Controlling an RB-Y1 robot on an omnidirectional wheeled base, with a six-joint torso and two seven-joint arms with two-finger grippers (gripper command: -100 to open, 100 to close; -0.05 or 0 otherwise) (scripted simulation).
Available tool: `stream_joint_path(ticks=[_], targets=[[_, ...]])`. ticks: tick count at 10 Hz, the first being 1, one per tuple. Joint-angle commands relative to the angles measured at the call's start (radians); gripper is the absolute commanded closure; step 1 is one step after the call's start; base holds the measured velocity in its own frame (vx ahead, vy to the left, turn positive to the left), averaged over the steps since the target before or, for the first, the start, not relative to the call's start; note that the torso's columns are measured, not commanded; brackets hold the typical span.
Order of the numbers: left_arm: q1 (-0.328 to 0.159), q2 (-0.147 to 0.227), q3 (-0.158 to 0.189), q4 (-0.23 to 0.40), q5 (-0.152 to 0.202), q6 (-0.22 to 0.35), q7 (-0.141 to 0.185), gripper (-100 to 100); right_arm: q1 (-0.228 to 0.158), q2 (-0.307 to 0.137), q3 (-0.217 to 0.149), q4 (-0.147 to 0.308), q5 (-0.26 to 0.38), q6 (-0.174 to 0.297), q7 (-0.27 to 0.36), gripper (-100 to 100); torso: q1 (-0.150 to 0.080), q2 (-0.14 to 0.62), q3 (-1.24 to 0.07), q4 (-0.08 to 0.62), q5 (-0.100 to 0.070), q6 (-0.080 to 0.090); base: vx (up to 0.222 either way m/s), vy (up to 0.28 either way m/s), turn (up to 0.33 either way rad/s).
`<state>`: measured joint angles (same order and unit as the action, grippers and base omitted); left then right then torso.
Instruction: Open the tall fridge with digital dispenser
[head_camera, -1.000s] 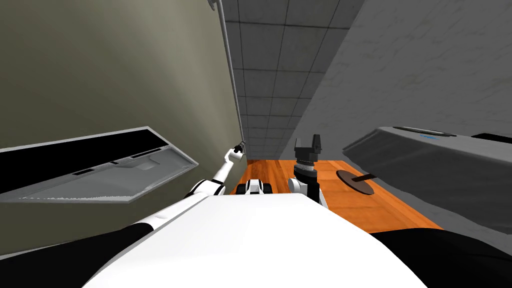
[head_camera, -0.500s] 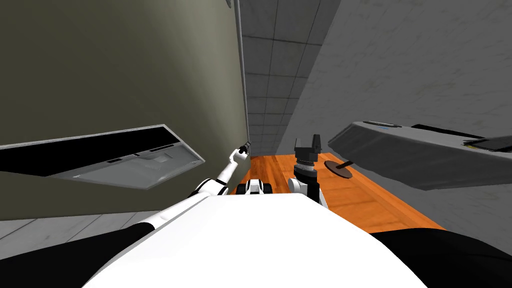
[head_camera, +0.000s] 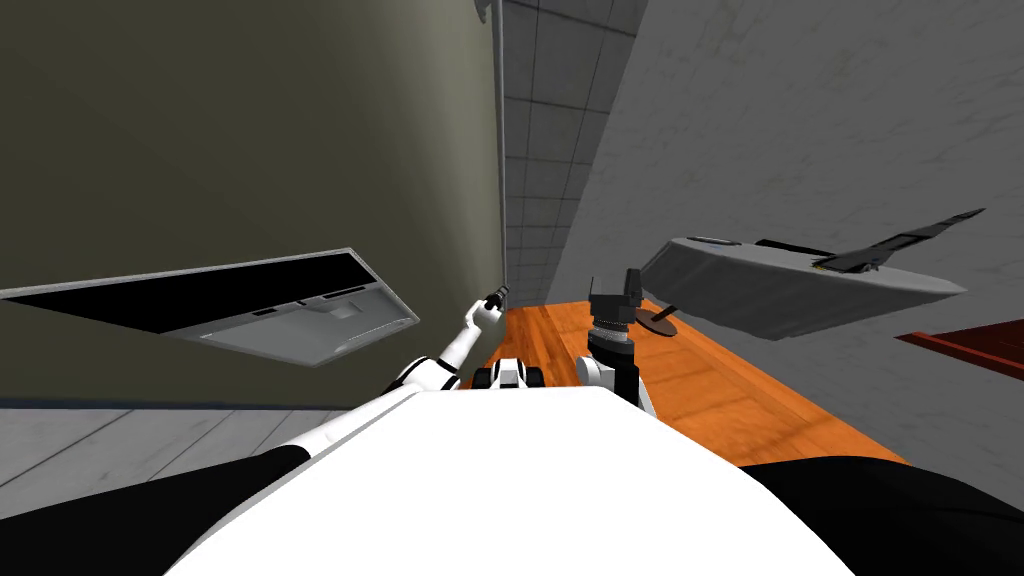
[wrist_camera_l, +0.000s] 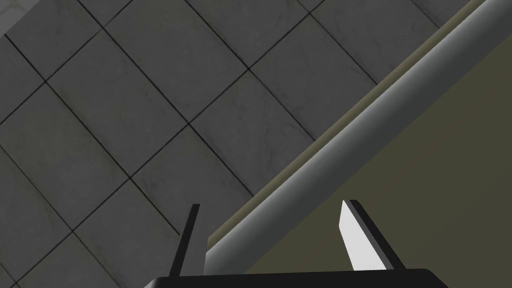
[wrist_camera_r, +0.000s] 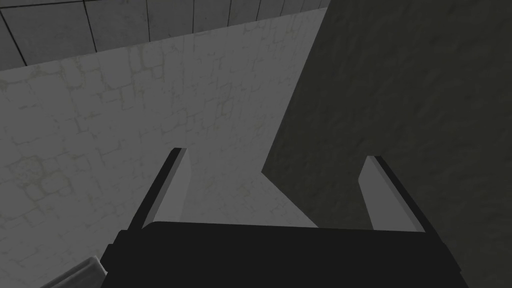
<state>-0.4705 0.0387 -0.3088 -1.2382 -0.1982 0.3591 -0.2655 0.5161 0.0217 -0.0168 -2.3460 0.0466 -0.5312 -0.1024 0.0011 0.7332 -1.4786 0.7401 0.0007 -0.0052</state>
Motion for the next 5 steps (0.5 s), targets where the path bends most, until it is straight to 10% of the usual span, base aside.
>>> stream_joint_path(ticks=[1,3,4,5], targets=[[0.007,-0.024,-0.06,-0.029,0.016,0.001,-0.011,100,0.0,0.0,0.0,0.0,0.0,0.0,0.0,0,0.001,0.004,0.002,-0.002,0.001,0.007,-0.225,0.117,-0.196],[0.009,-0.042,-0.101,-0.04,0.026,0.001,-0.019,100,-0.001,0.0,0.0,0.0,0.0,0.0,0.0,0,-0.002,0.009,0.005,-0.002,0.001,0.009,-0.242,0.1,-0.18],[-0.006,-0.039,-0.09,-0.059,0.024,0.049,-0.022,-100,0.0,0.0,0.0,0.0,0.0,0.0,0.0,0,-0.004,0.006,0.003,0.001,0.001,0.008,-0.116,0.012,-0.055],[-0.02,-0.043,-0.093,-0.082,0.03,0.086,-0.023,-100,0.0,0.0,0.0,0.0,0.0,0.0,0.0,0,-0.005,0.0,0.0,0.0,-0.001,0.005,-0.009,-0.009,0.024]])
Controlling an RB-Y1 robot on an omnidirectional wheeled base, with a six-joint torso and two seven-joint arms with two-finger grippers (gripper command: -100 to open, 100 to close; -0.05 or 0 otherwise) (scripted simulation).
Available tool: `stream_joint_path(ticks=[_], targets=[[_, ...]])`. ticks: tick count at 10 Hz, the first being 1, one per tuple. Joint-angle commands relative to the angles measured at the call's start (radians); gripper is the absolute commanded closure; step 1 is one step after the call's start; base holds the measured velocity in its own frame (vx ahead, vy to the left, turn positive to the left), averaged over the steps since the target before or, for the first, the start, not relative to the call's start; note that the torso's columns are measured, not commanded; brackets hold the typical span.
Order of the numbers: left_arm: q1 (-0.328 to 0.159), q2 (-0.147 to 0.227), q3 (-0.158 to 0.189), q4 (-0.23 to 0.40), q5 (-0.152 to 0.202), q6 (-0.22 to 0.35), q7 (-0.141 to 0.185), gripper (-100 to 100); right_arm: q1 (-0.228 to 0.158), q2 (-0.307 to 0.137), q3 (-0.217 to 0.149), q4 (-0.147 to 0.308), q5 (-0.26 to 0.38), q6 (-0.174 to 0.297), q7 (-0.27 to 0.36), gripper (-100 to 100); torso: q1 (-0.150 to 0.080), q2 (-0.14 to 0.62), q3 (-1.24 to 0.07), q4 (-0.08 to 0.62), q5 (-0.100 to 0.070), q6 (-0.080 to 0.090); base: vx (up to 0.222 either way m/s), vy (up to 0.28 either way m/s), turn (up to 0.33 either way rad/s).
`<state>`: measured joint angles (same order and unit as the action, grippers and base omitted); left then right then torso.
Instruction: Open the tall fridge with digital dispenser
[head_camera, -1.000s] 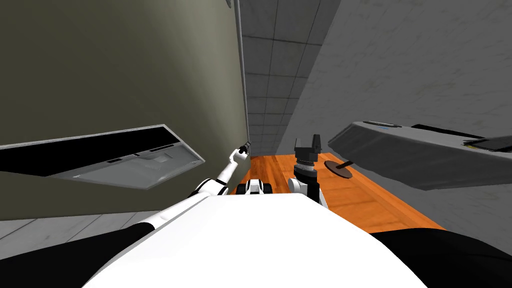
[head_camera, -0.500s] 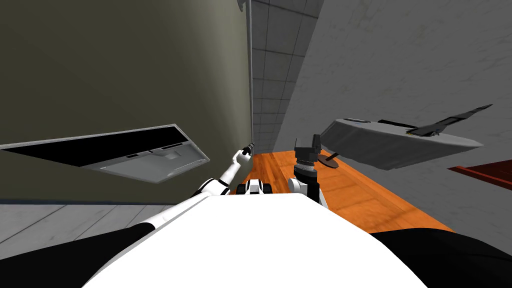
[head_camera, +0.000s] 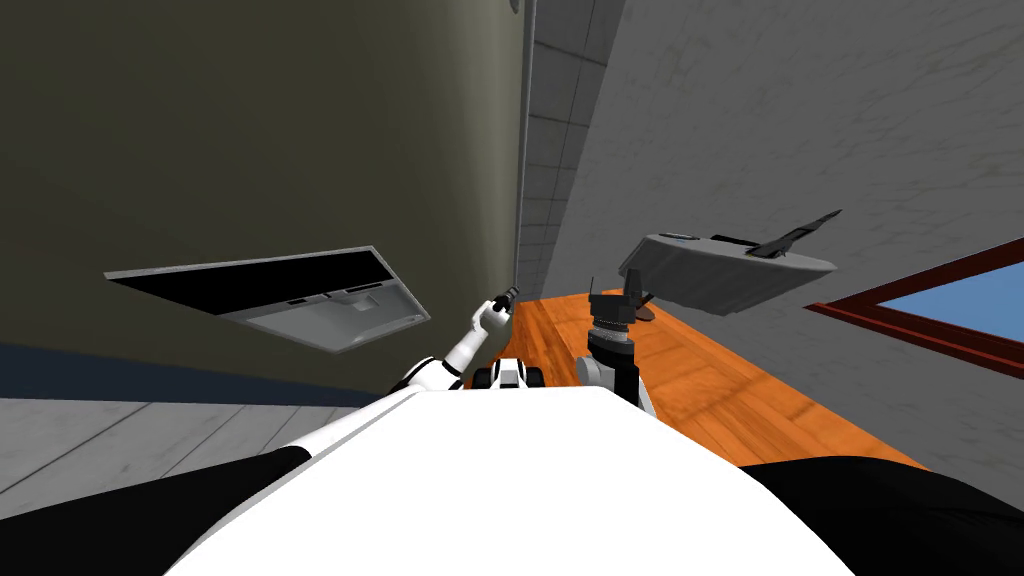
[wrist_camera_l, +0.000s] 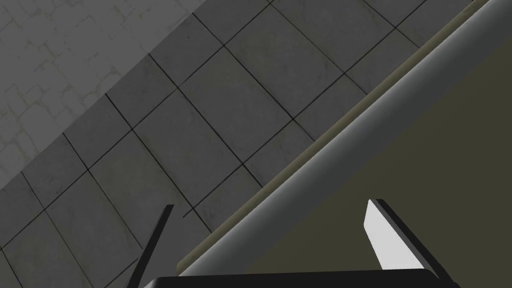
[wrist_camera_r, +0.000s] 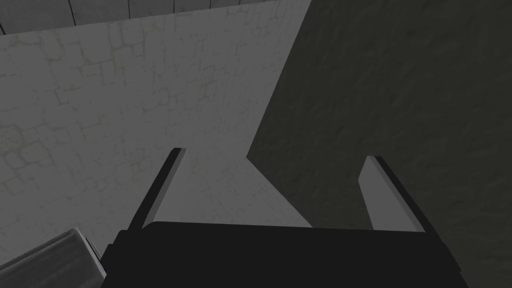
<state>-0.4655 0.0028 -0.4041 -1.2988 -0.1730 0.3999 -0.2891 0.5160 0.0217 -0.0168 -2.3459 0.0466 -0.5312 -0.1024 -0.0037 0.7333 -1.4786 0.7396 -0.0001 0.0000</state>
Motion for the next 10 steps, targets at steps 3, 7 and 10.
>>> stream_joint_path(ticks=[3,7,10], targets=[[-0.055,-0.014,-0.005,-0.069,0.017,0.12,-0.002,-100,0.0,0.0,0.0,0.0,0.0,0.0,0.0,0,0.003,0.0,0.0,-0.002,0.0,0.002,0.035,0.001,0.013],[-0.058,-0.005,0.0,-0.078,0.02,0.163,-0.004,0,0.0,0.0,0.0,0.0,0.0,0.0,0.0,0,-0.005,0.01,0.006,0.002,-0.001,0.007,0.01,0.004,-0.003],[-0.055,-0.001,0.003,-0.074,0.019,0.165,-0.005,0,0.0,0.0,0.0,0.0,0.0,0.0,0.0,0,0.003,0.006,0.004,0.0,0.0,0.002,-0.001,-0.002,0.004]])
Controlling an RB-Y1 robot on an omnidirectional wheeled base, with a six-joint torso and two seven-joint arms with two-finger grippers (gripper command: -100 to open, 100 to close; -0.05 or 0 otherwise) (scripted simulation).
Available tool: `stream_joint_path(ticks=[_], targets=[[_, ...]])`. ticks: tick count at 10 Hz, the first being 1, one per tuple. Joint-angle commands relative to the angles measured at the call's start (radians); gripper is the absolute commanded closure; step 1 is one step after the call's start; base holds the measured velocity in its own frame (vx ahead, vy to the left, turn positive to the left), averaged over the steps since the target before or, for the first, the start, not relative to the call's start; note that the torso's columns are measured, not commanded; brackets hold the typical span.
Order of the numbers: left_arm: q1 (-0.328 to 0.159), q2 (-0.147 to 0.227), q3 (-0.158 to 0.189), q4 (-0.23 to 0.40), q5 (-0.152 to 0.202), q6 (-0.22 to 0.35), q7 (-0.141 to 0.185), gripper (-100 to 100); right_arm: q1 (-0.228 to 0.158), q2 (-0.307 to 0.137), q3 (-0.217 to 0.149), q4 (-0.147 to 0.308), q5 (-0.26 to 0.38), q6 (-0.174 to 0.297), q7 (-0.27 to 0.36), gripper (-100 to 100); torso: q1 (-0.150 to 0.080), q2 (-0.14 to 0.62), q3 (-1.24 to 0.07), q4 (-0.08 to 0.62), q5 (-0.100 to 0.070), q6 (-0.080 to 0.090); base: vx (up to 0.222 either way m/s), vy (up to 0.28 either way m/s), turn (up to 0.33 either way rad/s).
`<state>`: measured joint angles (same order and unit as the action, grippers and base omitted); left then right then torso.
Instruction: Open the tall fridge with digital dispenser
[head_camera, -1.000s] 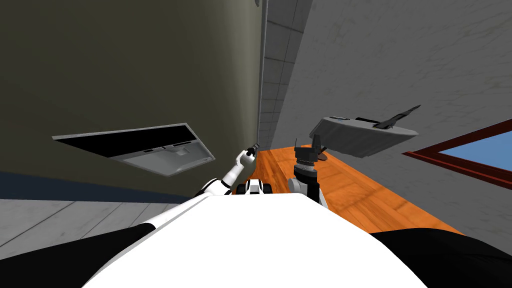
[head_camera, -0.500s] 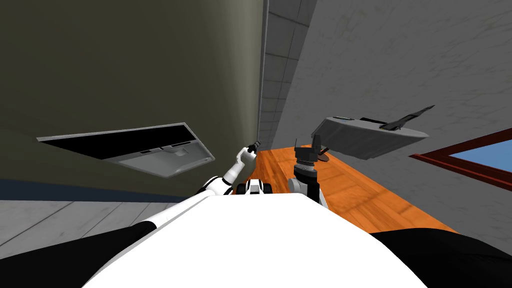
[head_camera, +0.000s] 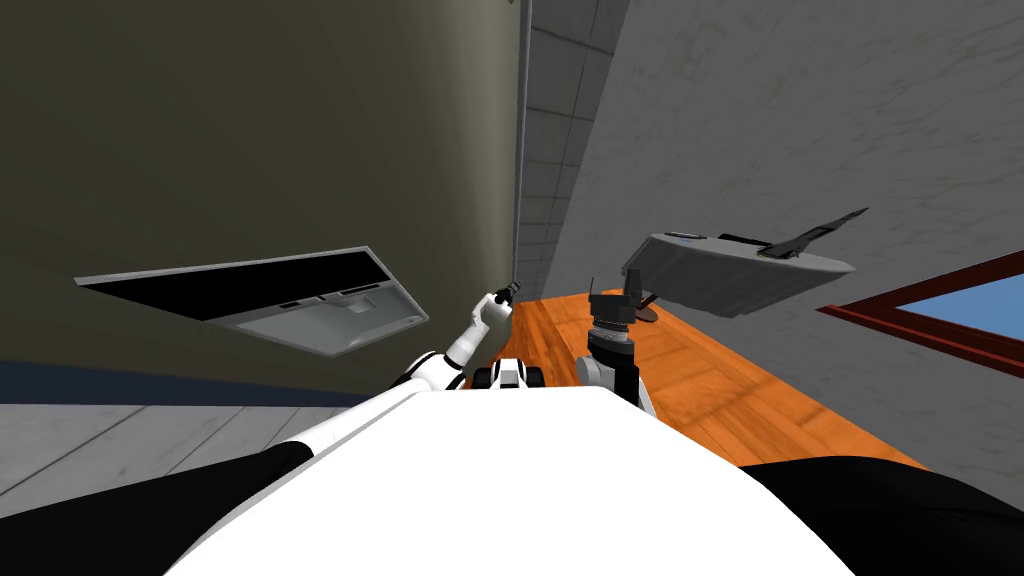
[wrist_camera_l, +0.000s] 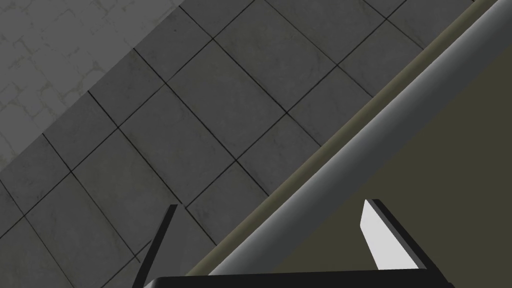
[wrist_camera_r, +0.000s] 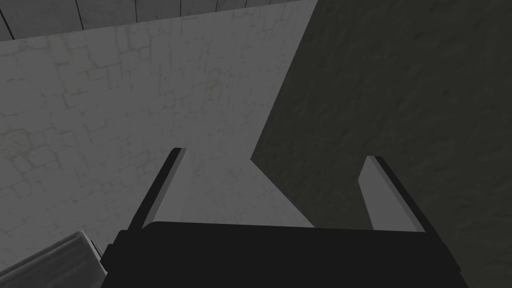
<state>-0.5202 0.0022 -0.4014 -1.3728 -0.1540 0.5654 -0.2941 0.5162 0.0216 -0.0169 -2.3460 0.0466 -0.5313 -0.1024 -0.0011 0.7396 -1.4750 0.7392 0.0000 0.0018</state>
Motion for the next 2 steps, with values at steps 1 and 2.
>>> stream_joint_path(ticks=[1,2], targets=[[0.0,0.0,0.0,0.0,0.0,0.0,0.0,0,0.0,0.0,0.0,0.0,0.0,0.0,0.0,0,0.001,-0.001,-0.001,-0.001,0.0,-0.001,0.0,0.0,0.0],[0.001,0.0,0.0,0.0,0.0,0.001,0.0,0,0.0,0.0,0.0,0.0,0.0,0.0,0.0,0,0.001,-0.002,-0.001,-0.001,0.0,-0.001,0.0,0.0,0.0]])
